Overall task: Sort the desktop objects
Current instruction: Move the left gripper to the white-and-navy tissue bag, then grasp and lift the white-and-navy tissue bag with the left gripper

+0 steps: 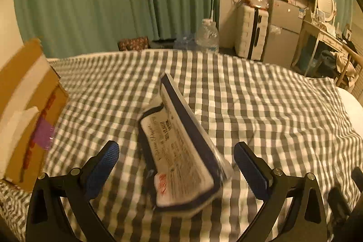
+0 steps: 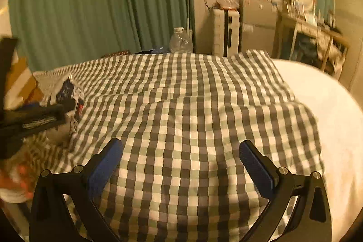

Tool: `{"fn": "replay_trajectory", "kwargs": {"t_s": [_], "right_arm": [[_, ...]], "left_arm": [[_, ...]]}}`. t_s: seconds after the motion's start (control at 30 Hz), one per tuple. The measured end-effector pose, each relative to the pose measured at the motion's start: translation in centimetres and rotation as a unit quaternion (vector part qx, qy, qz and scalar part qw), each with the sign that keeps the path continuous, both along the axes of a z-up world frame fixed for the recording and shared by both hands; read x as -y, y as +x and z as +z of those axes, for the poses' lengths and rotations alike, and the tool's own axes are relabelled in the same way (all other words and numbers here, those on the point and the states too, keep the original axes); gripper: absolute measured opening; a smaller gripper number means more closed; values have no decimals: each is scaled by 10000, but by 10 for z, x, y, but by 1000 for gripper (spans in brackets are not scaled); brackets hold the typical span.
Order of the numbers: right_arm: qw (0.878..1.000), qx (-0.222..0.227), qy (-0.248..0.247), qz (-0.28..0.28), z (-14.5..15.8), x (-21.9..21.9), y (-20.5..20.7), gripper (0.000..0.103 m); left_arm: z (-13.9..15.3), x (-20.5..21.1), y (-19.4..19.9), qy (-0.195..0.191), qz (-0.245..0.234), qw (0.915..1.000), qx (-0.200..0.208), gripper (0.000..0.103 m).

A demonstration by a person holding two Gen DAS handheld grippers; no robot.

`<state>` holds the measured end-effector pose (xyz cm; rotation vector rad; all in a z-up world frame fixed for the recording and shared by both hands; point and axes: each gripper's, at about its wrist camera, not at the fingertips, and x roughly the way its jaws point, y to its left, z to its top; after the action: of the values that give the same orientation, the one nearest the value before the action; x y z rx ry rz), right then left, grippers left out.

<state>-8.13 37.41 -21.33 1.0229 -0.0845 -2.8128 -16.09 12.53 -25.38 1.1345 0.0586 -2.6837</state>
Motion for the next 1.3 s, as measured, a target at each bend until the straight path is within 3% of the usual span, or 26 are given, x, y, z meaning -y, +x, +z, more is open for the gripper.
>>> {"fn": "replay_trajectory", "kwargs": {"t_s": [0.1,0.13,0.23,0.3,0.37,0.43,0.73,0.93,1.17,1.3], "right_arm": [[9999,-81,-73,-59,3,-3,8,103],[9999,-91,-63,-74,4,-4,8,103],[9999,-45,-29,-103,4,-4,8,103],[10000,12,30,-89,3,-3,5,103],[9999,35,75,-60,1,-1,6,103],[9999,39,97,-49,1,1,7,103],[9999,-87,107,-8,6,10,13,103],[9993,-191,311,14,15,19,17,103],[9967,-514,626,43,56,27,69,103],[9981,-486,372,-26,86,33,99,103]], "left_arm": [[-9,4,-4,41,17,10000,79,101],[-12,4,-5,21,-12,9999,137,95],[-22,8,-10,268,-218,9987,365,63],[-23,13,-6,374,-188,9984,389,55],[-19,12,-2,357,-251,9985,345,35],[-14,11,1,315,-352,9984,301,25],[20,-1,21,87,-566,9983,-122,21],[44,-2,51,166,-700,9971,-233,21],[106,16,92,283,-761,9946,-653,21],[141,42,121,325,-718,9936,-809,21]]}}
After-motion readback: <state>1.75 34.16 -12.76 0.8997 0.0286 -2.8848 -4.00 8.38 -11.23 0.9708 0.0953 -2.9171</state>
